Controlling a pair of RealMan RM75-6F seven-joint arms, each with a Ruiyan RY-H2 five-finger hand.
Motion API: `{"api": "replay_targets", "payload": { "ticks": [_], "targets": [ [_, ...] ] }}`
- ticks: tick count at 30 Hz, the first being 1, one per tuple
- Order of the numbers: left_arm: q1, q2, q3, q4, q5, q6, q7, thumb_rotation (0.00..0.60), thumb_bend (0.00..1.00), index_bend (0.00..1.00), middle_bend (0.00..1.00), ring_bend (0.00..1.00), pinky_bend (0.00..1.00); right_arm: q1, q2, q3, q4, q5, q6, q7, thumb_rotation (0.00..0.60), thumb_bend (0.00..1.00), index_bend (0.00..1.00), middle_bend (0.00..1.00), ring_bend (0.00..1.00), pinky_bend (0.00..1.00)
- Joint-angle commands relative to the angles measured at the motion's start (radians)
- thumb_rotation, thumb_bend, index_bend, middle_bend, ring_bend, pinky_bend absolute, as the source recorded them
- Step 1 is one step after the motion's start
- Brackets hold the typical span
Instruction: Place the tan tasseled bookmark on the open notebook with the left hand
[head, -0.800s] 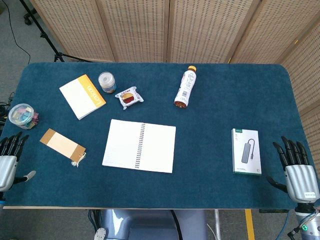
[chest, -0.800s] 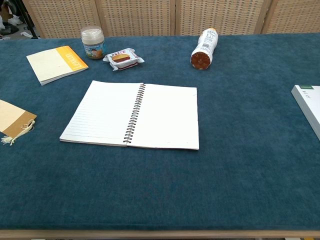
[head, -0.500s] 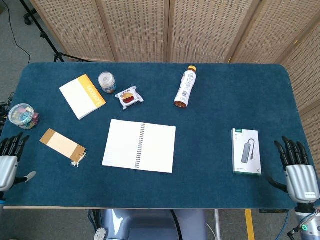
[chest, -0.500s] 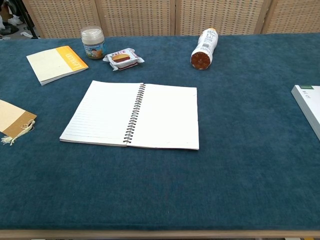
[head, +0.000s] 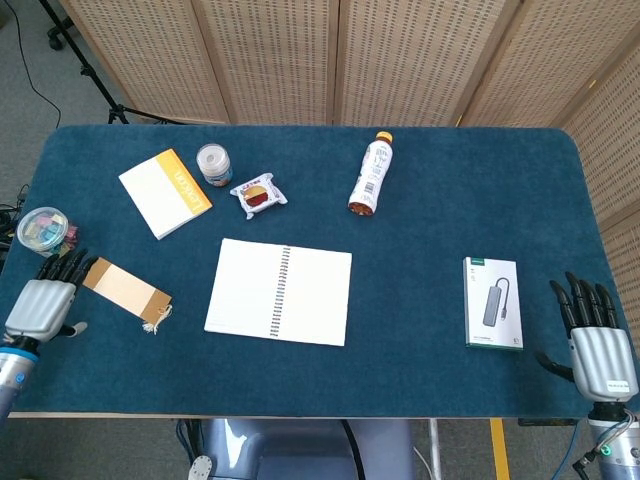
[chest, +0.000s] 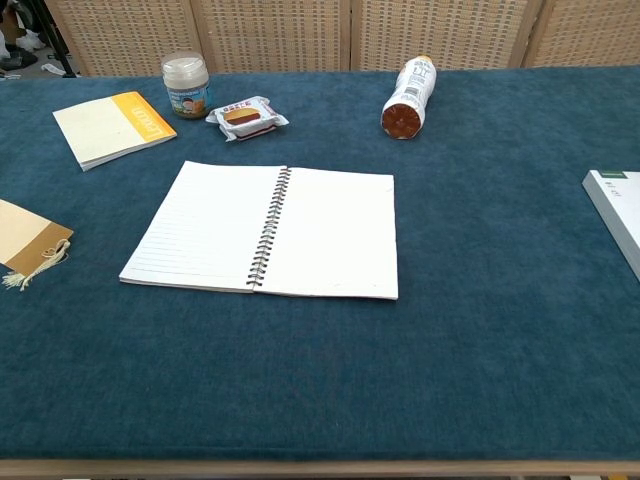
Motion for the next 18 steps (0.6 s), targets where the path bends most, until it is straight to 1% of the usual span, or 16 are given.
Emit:
{"api": "replay_targets", "payload": {
  "ticks": [1,2,6,9,14,18],
  "targets": [
    [-0.083,-0.071,0.021,0.158,0.063,-0.098,-0.146,0.6,0.17,0.11,0.0,0.0,0.0,0.001,-0.004,0.0,0.002,0.004,-0.007,-0.006,0.6,0.03,0.0,0.0,0.0,0.0],
    [-0.095,-0.087,0.028,0.192,0.077,-0.11,-0.177,0.6,0.17,0.13,0.0,0.0,0.0,0.003,-0.006,-0.003,0.003,0.005,-0.013,-0.009,0.6,0.03,0.0,0.0,0.0,0.0],
    [-0.117,-0.123,0.048,0.259,0.111,-0.119,-0.249,0.6,0.17,0.14,0.0,0.0,0.0,0.007,-0.011,-0.007,0.006,0.007,-0.027,-0.018,0.6,0.03,0.0,0.0,0.0,0.0],
    [-0.129,-0.143,0.058,0.286,0.121,-0.131,-0.276,0.6,0.17,0.16,0.0,0.0,0.0,0.008,-0.011,-0.005,0.007,0.012,-0.029,-0.016,0.6,0.03,0.0,0.0,0.0,0.0],
    [-0.151,-0.175,0.072,0.327,0.124,-0.163,-0.289,0.6,0.18,0.2,0.0,0.0,0.0,0.007,-0.008,-0.003,0.006,0.017,-0.03,-0.007,0.6,0.03,0.0,0.0,0.0,0.0],
    [-0.163,-0.19,0.073,0.335,0.119,-0.174,-0.292,0.6,0.18,0.2,0.0,0.0,0.0,0.006,-0.005,-0.001,0.004,0.02,-0.029,-0.003,0.6,0.03,0.0,0.0,0.0,0.0]
  ]
}}
